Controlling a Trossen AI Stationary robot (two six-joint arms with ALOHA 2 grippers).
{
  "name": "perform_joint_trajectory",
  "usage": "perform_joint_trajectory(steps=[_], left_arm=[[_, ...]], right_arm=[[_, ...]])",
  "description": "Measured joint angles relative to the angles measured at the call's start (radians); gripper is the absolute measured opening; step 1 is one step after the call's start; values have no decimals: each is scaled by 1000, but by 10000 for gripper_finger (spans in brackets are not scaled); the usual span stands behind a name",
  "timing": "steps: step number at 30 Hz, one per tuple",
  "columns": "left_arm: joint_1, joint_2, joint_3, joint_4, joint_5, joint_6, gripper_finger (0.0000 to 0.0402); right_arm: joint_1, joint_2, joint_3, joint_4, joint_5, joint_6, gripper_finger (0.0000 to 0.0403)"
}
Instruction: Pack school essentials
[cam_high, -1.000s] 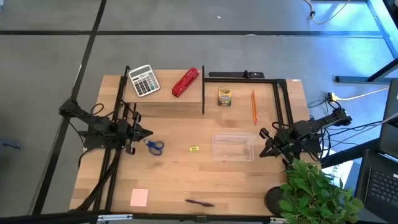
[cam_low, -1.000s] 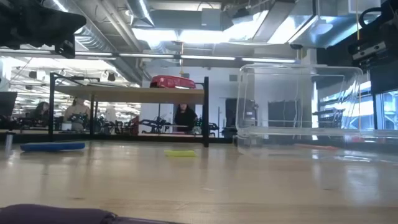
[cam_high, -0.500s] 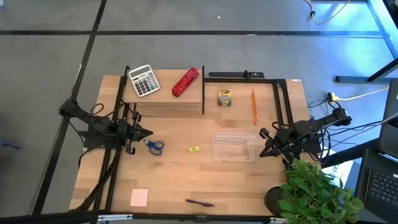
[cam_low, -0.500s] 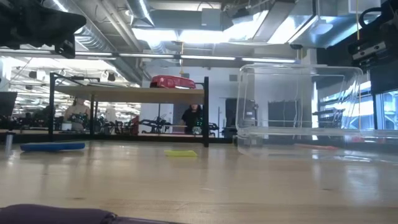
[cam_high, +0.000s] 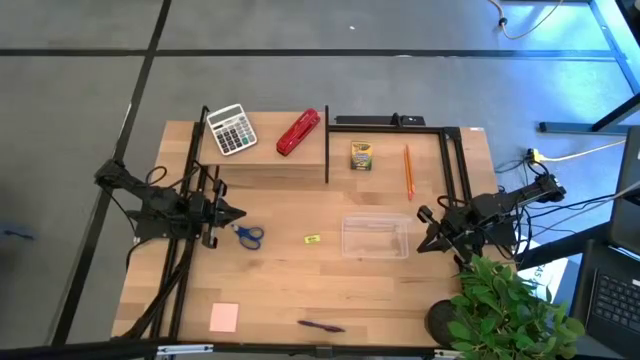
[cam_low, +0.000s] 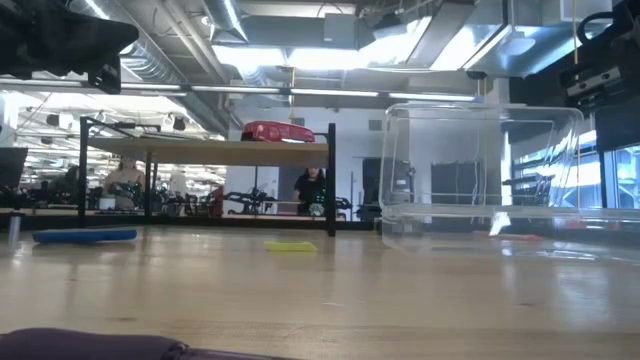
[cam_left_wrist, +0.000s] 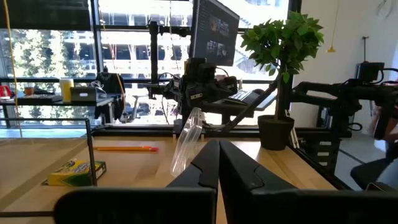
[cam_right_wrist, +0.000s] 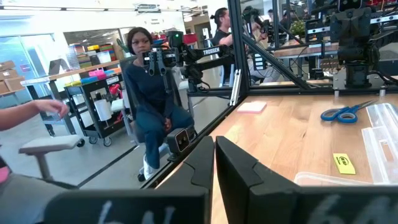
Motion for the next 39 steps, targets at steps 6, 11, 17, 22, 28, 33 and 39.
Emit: perform_joint_trajectory(steps=[6, 11, 17, 22, 28, 33, 39], left_arm=[[0, 0, 0, 0, 0, 0, 0], [0, 0, 0, 0, 0, 0, 0], [0, 0, 0, 0, 0, 0, 0], [0, 0, 0, 0, 0, 0, 0], [0, 0, 3, 19, -1, 15, 0], [0, 0, 52, -3, 31, 113, 0], [-7, 58, 193, -184, 34, 130, 0]], right_arm=[[0, 0, 0, 0, 0, 0, 21], [0, 0, 0, 0, 0, -27, 21], [0, 0, 0, 3, -1, -156, 21], [0, 0, 0, 7, -1, -291, 21], [0, 0, 0, 68, -1, -398, 21], [0, 0, 0, 141, 57, -435, 21], [0, 1, 21, 135, 380, -305, 21]])
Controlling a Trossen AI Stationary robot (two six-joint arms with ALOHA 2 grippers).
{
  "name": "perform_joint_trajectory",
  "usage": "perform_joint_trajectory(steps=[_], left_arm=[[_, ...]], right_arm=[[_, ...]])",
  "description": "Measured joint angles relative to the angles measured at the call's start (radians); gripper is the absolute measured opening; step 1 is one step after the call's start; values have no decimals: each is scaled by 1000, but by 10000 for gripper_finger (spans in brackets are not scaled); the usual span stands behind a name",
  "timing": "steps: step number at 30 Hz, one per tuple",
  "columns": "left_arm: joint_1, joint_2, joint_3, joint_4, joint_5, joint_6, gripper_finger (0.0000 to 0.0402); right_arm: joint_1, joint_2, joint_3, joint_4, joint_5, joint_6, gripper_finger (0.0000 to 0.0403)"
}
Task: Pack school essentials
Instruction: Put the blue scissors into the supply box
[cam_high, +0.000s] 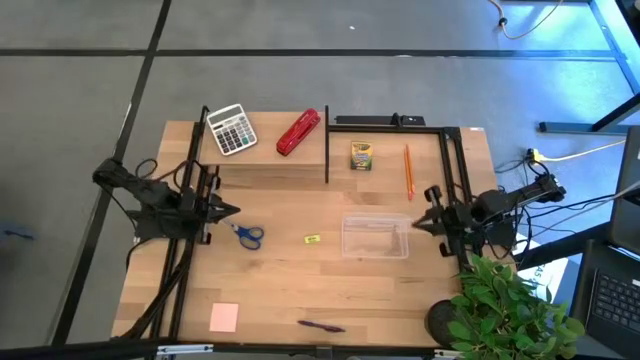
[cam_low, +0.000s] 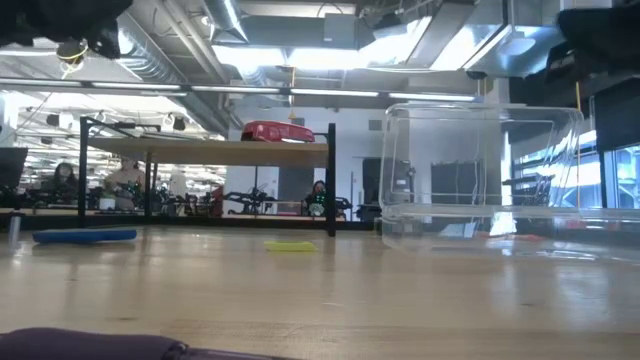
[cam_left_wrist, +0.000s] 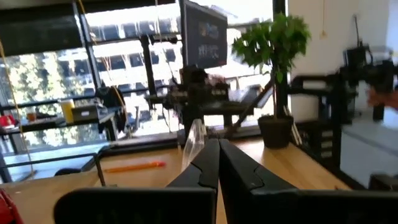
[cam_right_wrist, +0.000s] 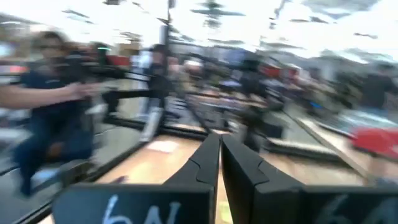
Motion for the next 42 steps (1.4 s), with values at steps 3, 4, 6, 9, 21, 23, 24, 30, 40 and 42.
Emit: perform_joint_trajectory(steps=[3, 4, 6, 9, 21, 23, 24, 30, 40, 42], left_arm=[[-2, 76, 89, -90, 1, 1, 0], [-2, 103, 120, -113, 0, 1, 0], [-1, 160, 179, -163, -12, -4, 0], [-2, 244, 261, -248, -71, -49, 0], [7, 522, 521, -470, -159, -220, 0], [18, 569, 566, -530, -158, -272, 0], [23, 594, 588, -556, -147, -299, 0], [65, 720, 698, -690, -98, -463, 0], [140, 845, 800, -756, 26, -525, 0], [152, 848, 800, -752, 26, -525, 0]], right_arm=[[0, 0, 47, -27, 32, 17, 21], [0, 0, 69, -50, 33, 17, 21], [0, 6, 120, -103, 42, 23, 21], [0, 33, 213, -228, 126, 60, 21], [0, 271, 584, -625, 309, 271, 21], [0, 326, 637, -687, 308, 313, 21], [0, 355, 666, -727, 308, 338, 21], [0, 519, 831, -927, 306, 486, 21], [0, 676, 1007, -1099, 249, 565, 21], [-1, 681, 1012, -1098, 249, 544, 21]])
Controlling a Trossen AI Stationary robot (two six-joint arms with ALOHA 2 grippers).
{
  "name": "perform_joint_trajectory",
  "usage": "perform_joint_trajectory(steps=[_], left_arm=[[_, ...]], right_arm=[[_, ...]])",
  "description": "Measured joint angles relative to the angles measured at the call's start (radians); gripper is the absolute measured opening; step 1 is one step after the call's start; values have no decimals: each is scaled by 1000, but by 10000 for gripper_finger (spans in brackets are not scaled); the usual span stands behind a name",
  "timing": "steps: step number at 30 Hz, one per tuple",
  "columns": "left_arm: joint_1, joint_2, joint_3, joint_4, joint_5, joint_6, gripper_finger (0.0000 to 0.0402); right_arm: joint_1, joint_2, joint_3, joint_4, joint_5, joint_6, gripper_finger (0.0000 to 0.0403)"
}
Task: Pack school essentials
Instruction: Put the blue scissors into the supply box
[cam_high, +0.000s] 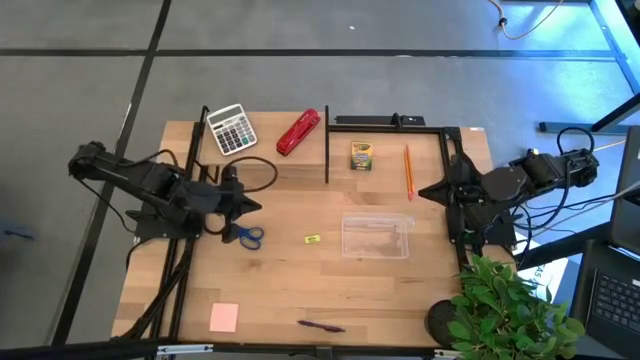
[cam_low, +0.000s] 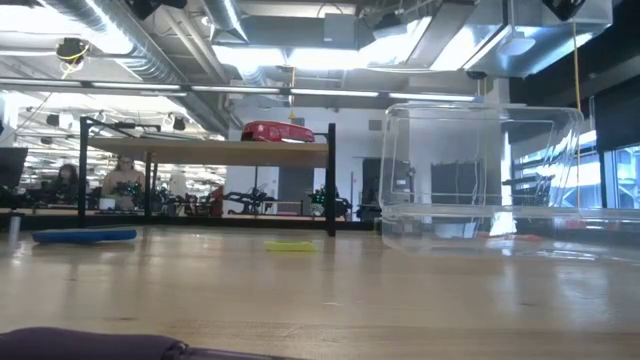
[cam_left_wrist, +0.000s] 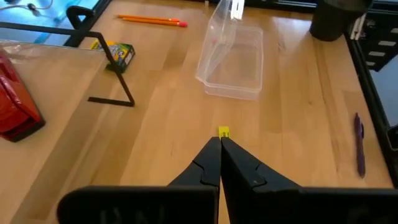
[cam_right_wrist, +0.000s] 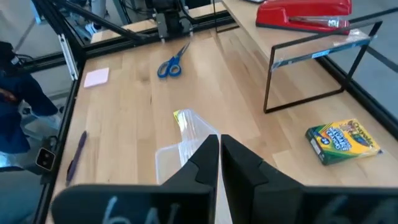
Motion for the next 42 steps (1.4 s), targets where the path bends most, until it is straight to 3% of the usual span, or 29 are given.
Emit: perform_joint_trajectory(steps=[10, 16, 19, 24, 32, 42], left_arm=[[20, 0, 0, 40, -12, 4, 0], [21, 4, 0, -22, -195, -58, 0], [49, 4, 0, -60, -221, -156, 0], [92, 10, 0, -108, -149, -249, 0], [145, 92, 0, -159, 119, -357, 0], [139, 133, 0, -246, 177, -661, 0]], right_arm=[[0, -10, 1, 1, 16, -76, 21], [0, -14, 7, -3, -1, -57, 21], [0, -14, 29, -2, -2, -56, 21], [0, -2, 74, -13, -26, -57, 21], [0, 82, 218, -101, -19, -53, 21], [-16, 167, 274, -125, -19, -52, 21]])
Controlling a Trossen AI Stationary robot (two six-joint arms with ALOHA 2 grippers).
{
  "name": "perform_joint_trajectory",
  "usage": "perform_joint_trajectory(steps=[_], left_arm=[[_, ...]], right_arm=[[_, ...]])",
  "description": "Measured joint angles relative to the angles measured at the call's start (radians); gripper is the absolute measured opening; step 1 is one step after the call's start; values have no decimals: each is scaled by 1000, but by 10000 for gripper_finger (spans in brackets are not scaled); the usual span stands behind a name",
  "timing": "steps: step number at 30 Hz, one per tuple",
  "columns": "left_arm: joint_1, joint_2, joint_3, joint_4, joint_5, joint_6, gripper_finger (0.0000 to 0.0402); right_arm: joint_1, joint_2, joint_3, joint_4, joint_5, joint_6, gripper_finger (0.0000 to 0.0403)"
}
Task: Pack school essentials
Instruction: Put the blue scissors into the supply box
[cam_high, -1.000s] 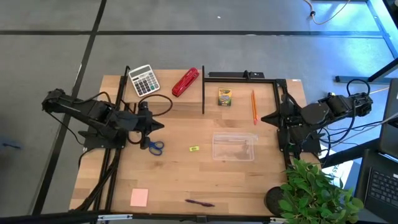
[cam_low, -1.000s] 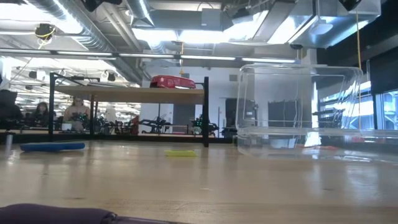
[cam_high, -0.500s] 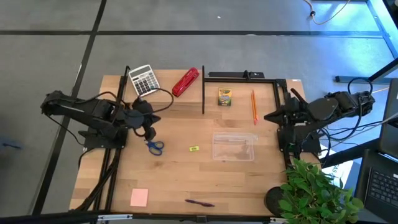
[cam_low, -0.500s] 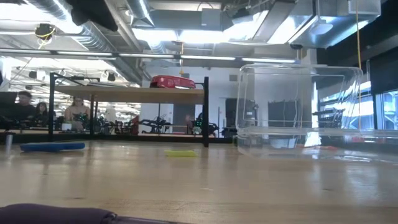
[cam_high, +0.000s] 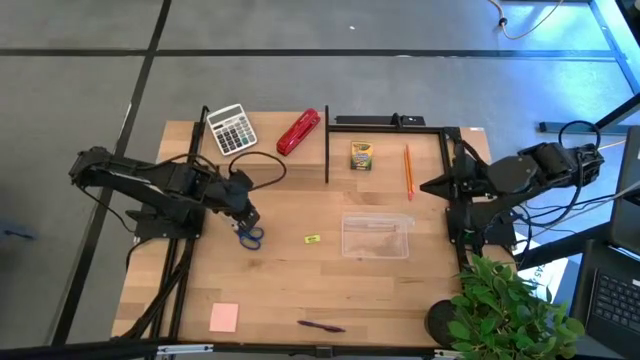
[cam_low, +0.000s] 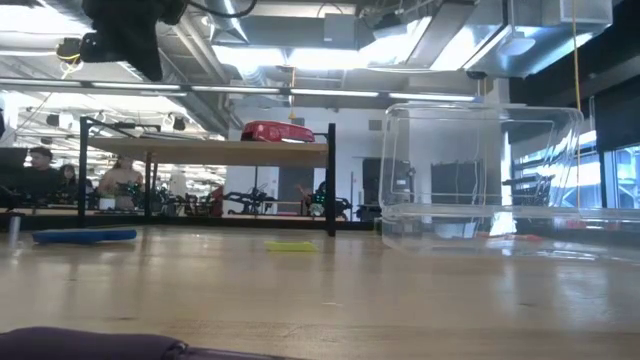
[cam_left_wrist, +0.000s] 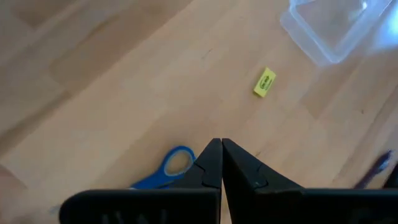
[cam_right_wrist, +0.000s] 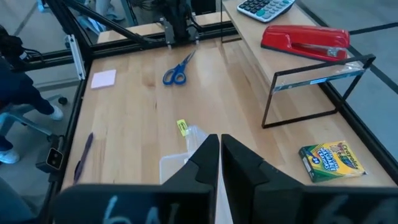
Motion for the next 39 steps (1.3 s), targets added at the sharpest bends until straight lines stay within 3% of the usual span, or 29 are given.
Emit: perform_joint_trajectory(steps=[12, 19, 27, 33, 39], left_arm=[[0, 2, 0, -5, 244, 52, 1], [1, 2, 0, -5, 307, 55, 44], [-18, 4, -4, -4, 278, 120, 104], [-88, 6, -35, 10, 245, 310, 105], [-173, 6, -59, 42, 171, 377, 104]], right_arm=[[-87, 8, 0, -2, -87, 28, 21], [-129, 8, 0, -3, -138, 52, 21], [-160, 7, 0, -3, -166, 80, 21], [-180, 7, 0, -3, -167, 80, 21], [-204, 8, 0, -3, -169, 81, 21]])
